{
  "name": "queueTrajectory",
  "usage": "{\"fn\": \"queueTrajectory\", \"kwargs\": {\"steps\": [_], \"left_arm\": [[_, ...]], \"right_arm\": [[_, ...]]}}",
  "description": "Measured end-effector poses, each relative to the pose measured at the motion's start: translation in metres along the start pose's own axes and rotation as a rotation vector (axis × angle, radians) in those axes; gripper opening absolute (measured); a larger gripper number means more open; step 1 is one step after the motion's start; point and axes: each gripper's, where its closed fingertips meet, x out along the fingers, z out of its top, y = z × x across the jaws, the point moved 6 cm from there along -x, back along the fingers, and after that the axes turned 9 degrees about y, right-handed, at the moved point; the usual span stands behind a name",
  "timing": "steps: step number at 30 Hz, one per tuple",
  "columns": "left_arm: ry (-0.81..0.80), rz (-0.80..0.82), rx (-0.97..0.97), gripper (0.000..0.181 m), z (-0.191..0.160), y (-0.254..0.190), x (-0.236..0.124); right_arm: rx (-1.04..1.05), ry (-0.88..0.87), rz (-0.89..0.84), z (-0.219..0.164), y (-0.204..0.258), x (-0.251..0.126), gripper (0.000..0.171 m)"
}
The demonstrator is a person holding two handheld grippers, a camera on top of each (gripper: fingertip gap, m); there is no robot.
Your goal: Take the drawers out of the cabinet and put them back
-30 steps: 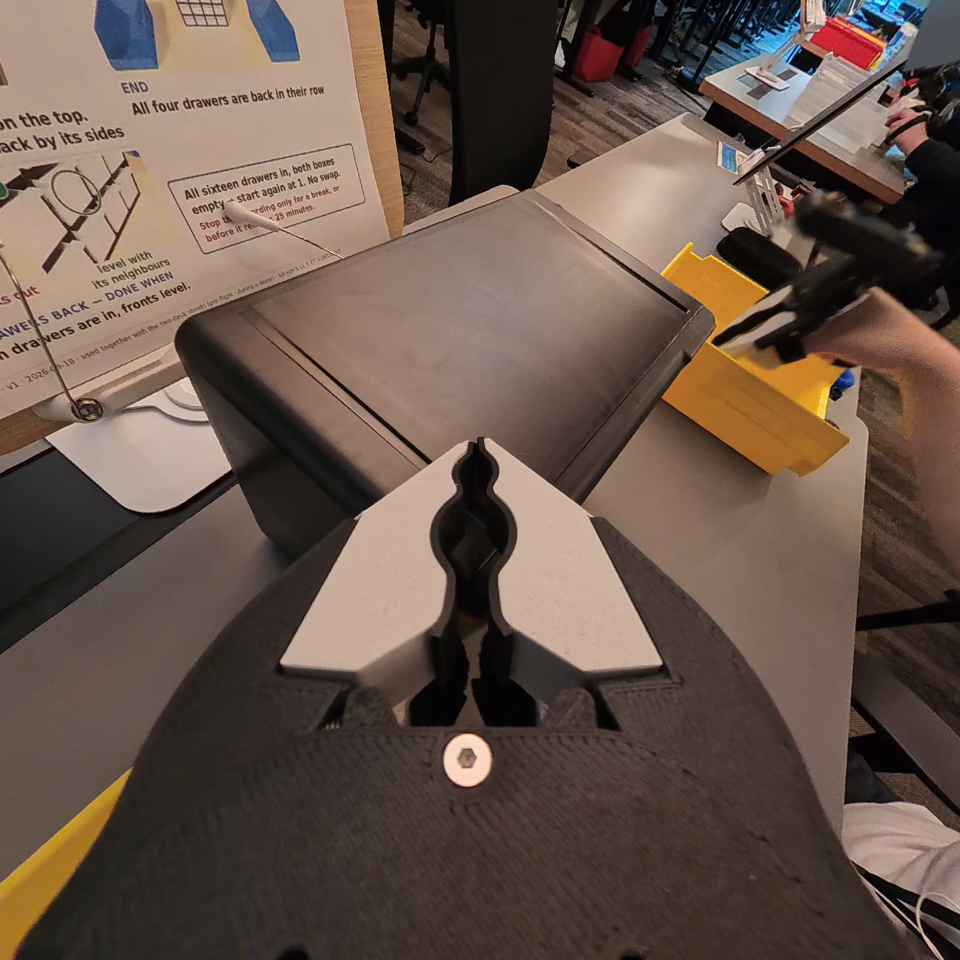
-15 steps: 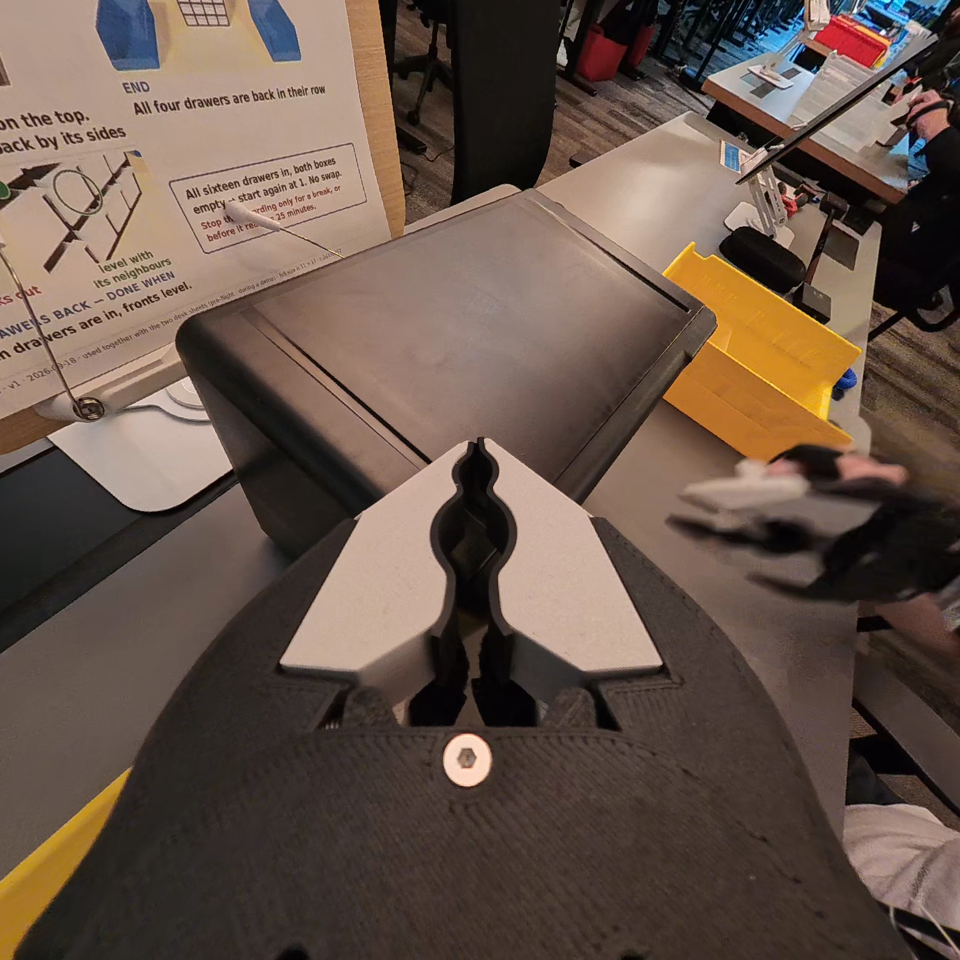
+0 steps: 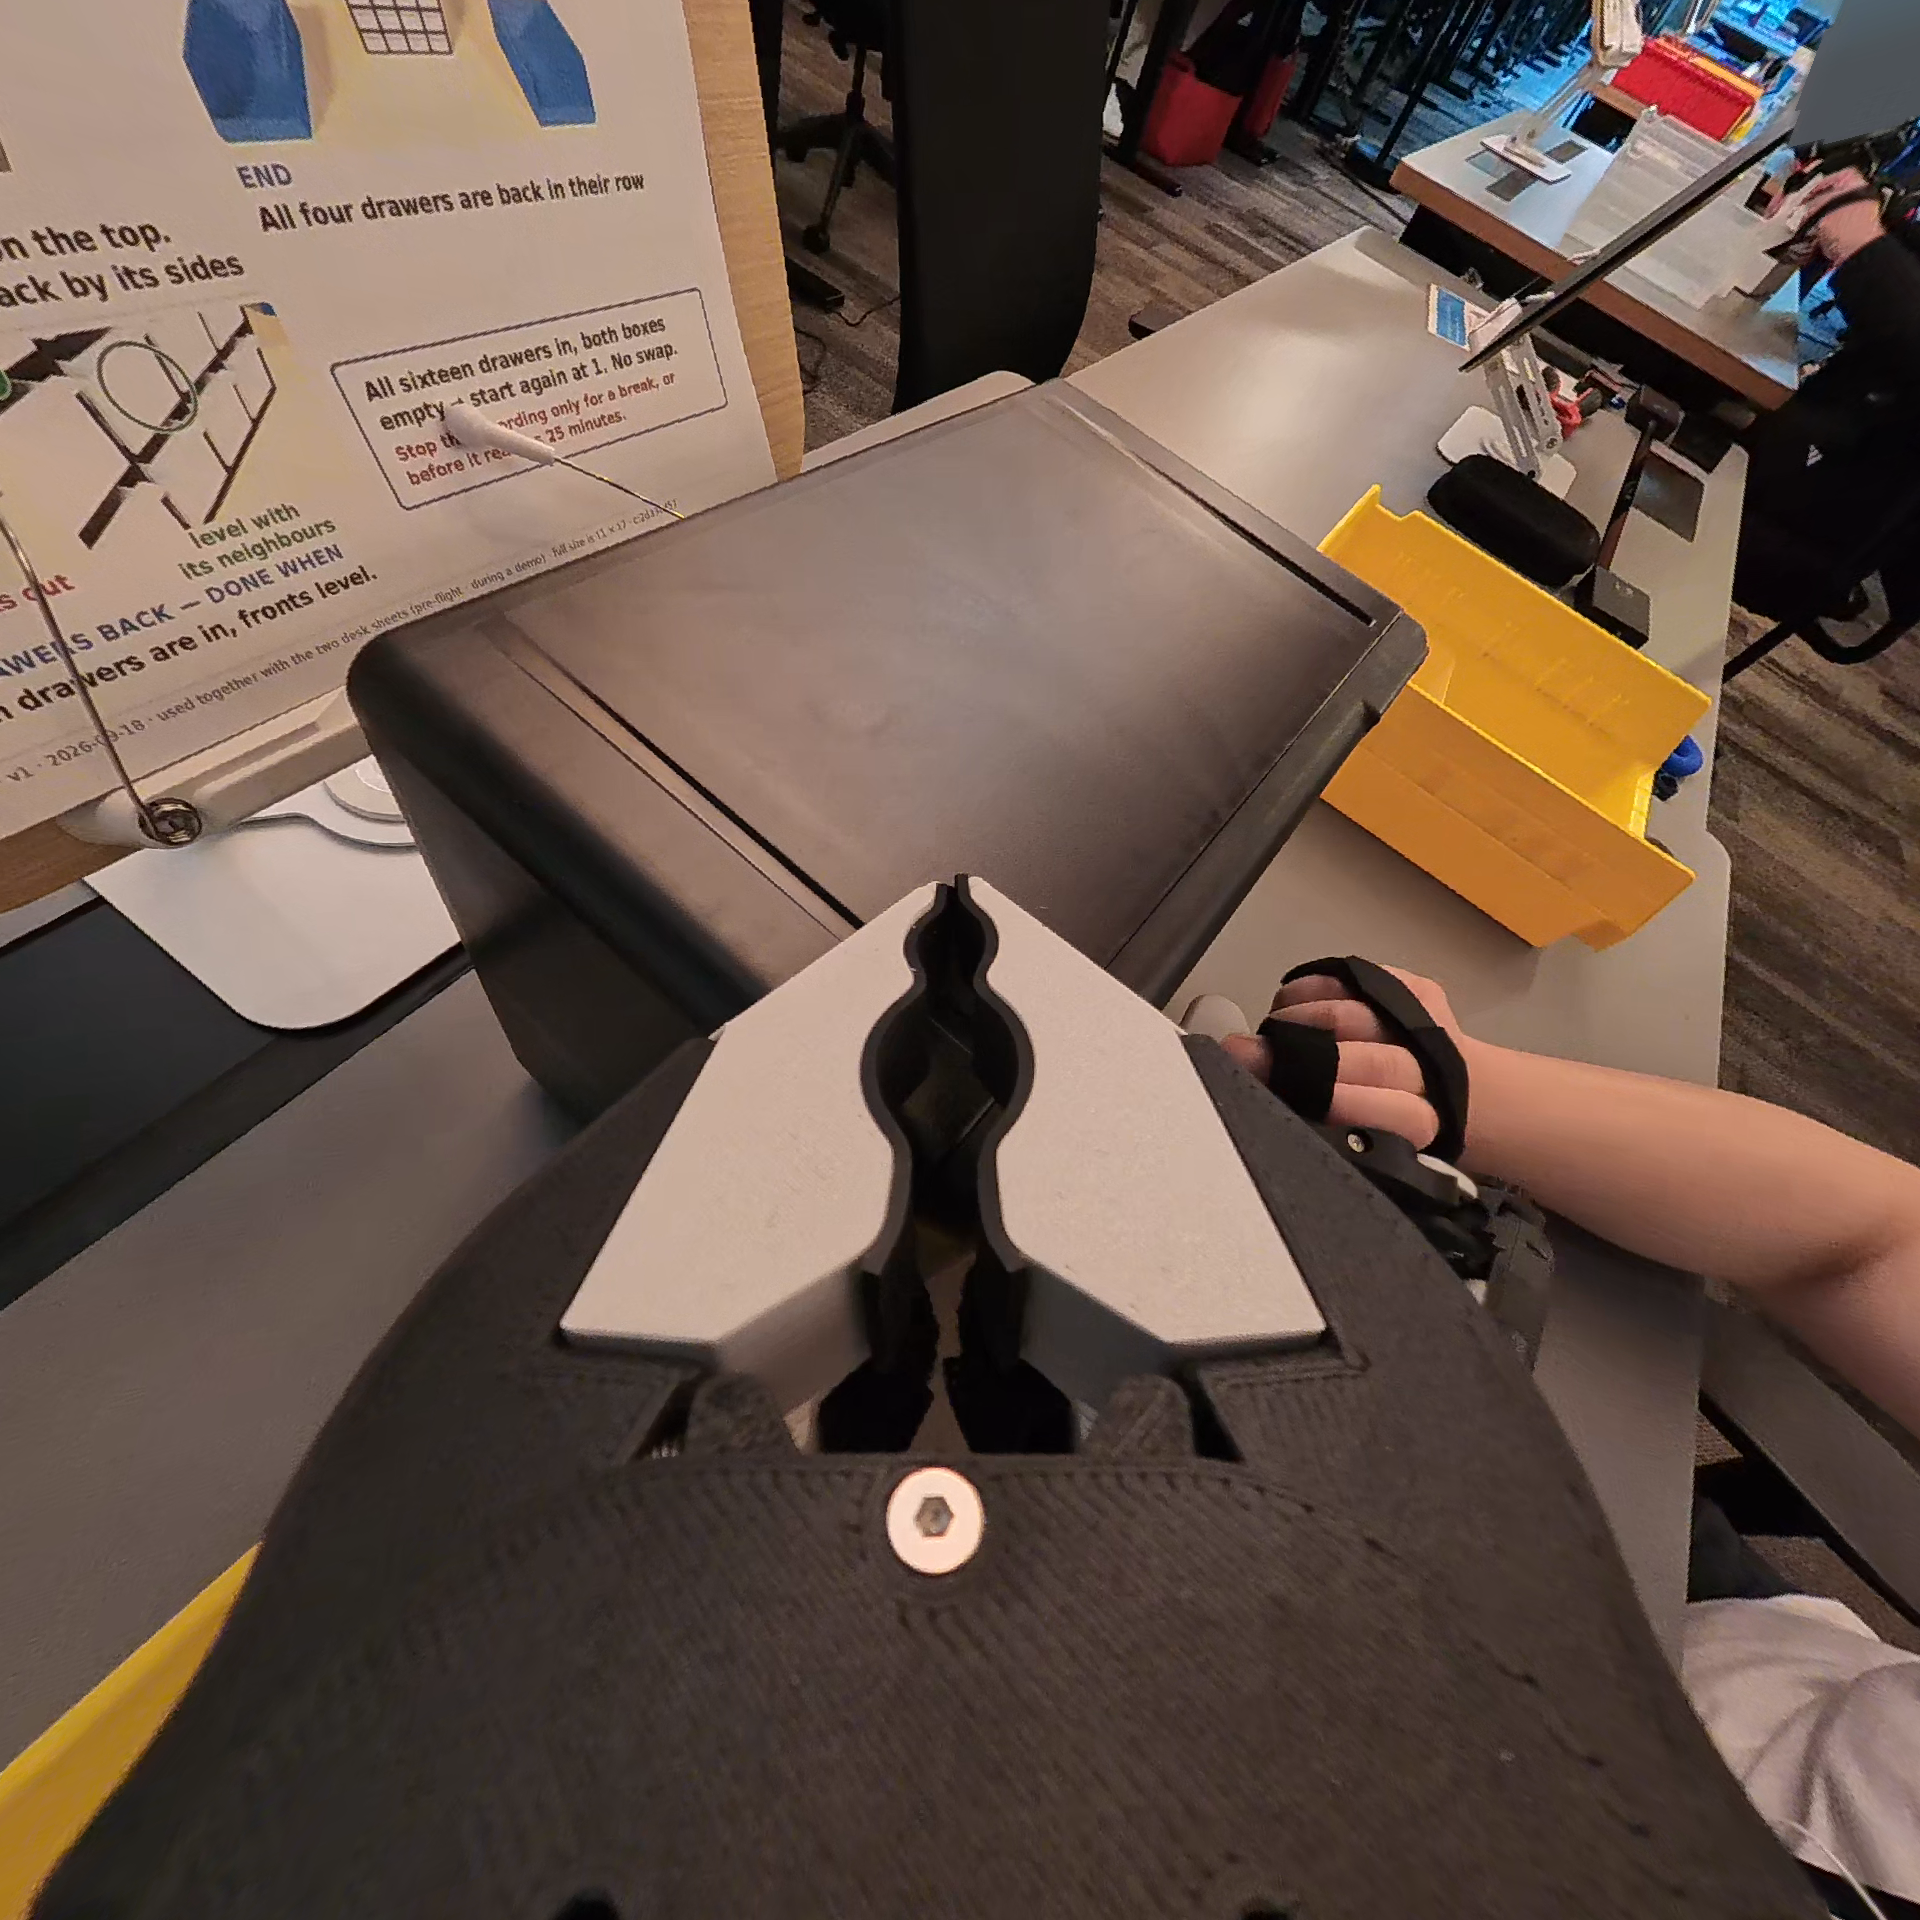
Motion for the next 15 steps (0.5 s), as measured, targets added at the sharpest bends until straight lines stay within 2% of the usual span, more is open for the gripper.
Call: {"fn": "queueTrajectory", "kwargs": {"steps": [6, 9, 12, 15], "left_arm": [[0.0, 0.0, -0.001, 0.0, 0.0, 0.0, 0.0], [0.0, 0.0, -0.001, 0.0, 0.0, 0.0, 0.0], [-0.001, 0.0, -0.001, 0.0, 0.0, 0.0, 0.0], [-0.001, -0.001, -0.002, 0.0, 0.0, 0.0, 0.0]], "right_arm": [[0.022, -0.065, 0.13, 0.011, -0.008, -0.038, 0.01], [0.133, -0.122, 0.297, 0.013, -0.02, -0.045, 0.021], [0.26, -0.067, 0.523, 0.008, -0.031, -0.029, 0.034], [0.292, 0.008, 0.77, 0.006, -0.028, -0.017, 0.027]]}}
